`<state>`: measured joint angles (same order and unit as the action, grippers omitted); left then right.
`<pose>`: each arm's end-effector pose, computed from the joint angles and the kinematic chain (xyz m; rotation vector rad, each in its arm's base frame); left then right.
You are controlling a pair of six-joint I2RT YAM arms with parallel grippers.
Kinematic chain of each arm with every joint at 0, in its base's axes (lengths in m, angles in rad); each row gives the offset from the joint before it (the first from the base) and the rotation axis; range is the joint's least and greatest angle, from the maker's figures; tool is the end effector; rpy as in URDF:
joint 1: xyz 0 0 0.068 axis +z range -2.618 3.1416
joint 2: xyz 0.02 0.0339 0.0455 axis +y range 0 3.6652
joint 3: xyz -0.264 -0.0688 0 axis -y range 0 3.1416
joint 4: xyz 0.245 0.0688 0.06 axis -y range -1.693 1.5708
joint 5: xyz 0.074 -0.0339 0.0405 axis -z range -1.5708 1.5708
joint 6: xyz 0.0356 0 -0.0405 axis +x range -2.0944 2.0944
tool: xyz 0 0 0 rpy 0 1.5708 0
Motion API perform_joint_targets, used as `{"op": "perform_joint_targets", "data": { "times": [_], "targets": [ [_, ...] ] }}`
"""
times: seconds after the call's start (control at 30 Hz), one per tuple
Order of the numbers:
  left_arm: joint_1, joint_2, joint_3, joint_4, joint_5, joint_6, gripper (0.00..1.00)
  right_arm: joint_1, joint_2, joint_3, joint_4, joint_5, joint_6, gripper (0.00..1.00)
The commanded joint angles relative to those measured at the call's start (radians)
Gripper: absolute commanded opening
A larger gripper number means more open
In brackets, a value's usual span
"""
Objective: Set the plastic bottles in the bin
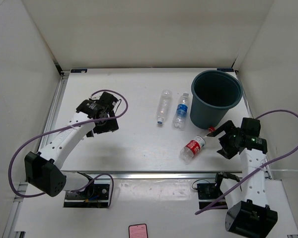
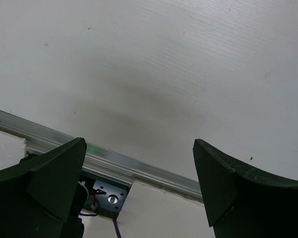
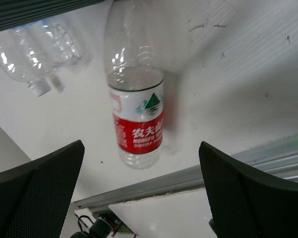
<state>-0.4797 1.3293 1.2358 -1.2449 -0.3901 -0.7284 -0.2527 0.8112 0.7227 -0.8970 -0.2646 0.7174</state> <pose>0.2112 -0.0946 0.3027 -0.3995 2.6908 0.2619 0.1451 -0.0278 0.2527 1.1137 2.3354 0.5142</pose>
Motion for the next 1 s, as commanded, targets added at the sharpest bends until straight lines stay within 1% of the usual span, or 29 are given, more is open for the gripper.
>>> {"op": "perform_joint_targets", "data": {
  "times": [0.0, 0.07, 0.13, 0.17, 0.33, 0.53, 0.63, 0.87, 0.97],
  "targets": [
    [0.004, -0.032, -0.012, 0.010, 0.019, 0.012, 1.00, 0.010, 0.037, -0.071, 0.153, -0.010, -0.036, 1.00],
    [0.004, -0.032, -0.012, 0.010, 0.019, 0.021, 1.00, 0.023, 0.089, -0.130, 0.202, -0.019, -0.024, 1.00],
    [0.004, -0.032, -0.021, 0.010, 0.019, 0.021, 1.00, 0.038, 0.133, -0.143, 0.259, -0.019, -0.015, 1.00],
    [0.004, -0.032, -0.021, 0.010, 0.019, 0.030, 1.00, 0.038, 0.185, -0.152, 0.271, -0.003, -0.015, 1.00],
    [0.004, -0.051, -0.021, 0.001, 0.010, 0.030, 1.00, 0.130, 0.339, -0.079, 0.311, 0.044, -0.015, 1.00],
    [0.004, -0.051, -0.021, -0.008, 0.000, 0.040, 1.00, 0.220, 0.463, 0.030, 0.320, 0.090, 0.004, 1.00],
    [0.004, -0.051, -0.021, -0.008, 0.000, 0.040, 1.00, 0.251, 0.500, 0.052, 0.320, 0.114, 0.016, 1.00],
    [0.004, -0.051, -0.021, -0.018, 0.000, 0.040, 1.00, 0.251, 0.569, 0.052, 0.352, 0.105, 0.068, 1.00],
    [0.004, -0.061, -0.021, -0.018, 0.000, 0.040, 1.00, 0.251, 0.580, 0.023, 0.352, 0.096, 0.077, 0.96]
  ]
}}
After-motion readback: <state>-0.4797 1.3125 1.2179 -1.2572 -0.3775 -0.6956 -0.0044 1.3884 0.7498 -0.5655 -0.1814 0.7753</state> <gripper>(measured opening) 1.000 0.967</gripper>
